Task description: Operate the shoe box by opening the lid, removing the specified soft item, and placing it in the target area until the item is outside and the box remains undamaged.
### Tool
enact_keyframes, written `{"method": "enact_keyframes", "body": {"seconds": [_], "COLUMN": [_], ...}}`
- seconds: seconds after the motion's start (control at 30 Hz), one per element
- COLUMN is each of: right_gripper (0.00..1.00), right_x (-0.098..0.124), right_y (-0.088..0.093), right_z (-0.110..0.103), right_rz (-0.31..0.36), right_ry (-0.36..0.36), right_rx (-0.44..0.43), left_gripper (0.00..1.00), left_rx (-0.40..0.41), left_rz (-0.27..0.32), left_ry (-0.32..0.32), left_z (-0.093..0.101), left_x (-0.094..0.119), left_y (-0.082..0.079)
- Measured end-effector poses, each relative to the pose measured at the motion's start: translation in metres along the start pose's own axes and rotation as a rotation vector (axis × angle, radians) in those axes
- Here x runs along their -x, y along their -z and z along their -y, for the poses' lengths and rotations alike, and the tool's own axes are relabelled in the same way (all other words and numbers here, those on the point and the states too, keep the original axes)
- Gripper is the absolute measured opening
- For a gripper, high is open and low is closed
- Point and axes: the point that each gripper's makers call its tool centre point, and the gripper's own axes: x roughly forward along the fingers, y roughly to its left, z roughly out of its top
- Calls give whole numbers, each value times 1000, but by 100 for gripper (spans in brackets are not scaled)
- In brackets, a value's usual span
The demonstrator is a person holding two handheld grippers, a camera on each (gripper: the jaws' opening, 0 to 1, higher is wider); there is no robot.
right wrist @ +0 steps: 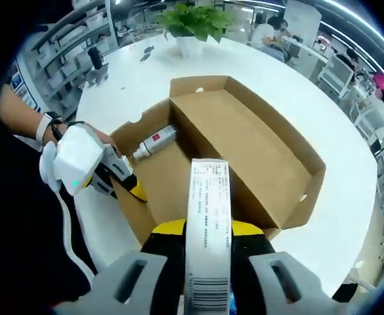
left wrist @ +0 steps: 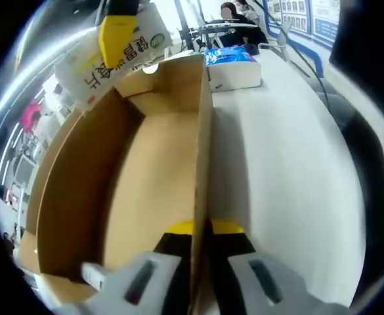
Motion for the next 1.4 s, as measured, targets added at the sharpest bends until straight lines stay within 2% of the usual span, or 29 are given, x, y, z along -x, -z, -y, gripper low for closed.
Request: {"method": "enact_keyframes", "body": {"seconds": [0.3,0.53,0.6,0.67,0.83,1.07,1.23,1.4], "right_gripper": [22,22,22,22,22,22,22,22], "right_x": [28,46,52,59,72,89,101,109], "right_y": [17,41,49,56,75,106,141,170], "right_z": [20,37,43,46,53,63,75,79], "right_rz": [44,77,79,84,94,110,114,104], "right_ry": [65,123,138,153,184,232,283,322], "right_rx": [-118,-211,-228,-251,-304,-374,-439,-498], "left_gripper": [3,3,3,3,3,3,3,3], "left_rx": [-7,-16,-19,-20,-15,-26,-21,-14], "left_rz": [0,0,0,0,0,1,1,2], "left_ry": [1,6,5,5,7,7,-4,-8], "left_z": [-1,0,0,0,0,0,1,-1], "left_x": [1,4,-1,7,8,3,8,-5], "left_y": [0,-2,1,-4,-6,0,-5,5]}}
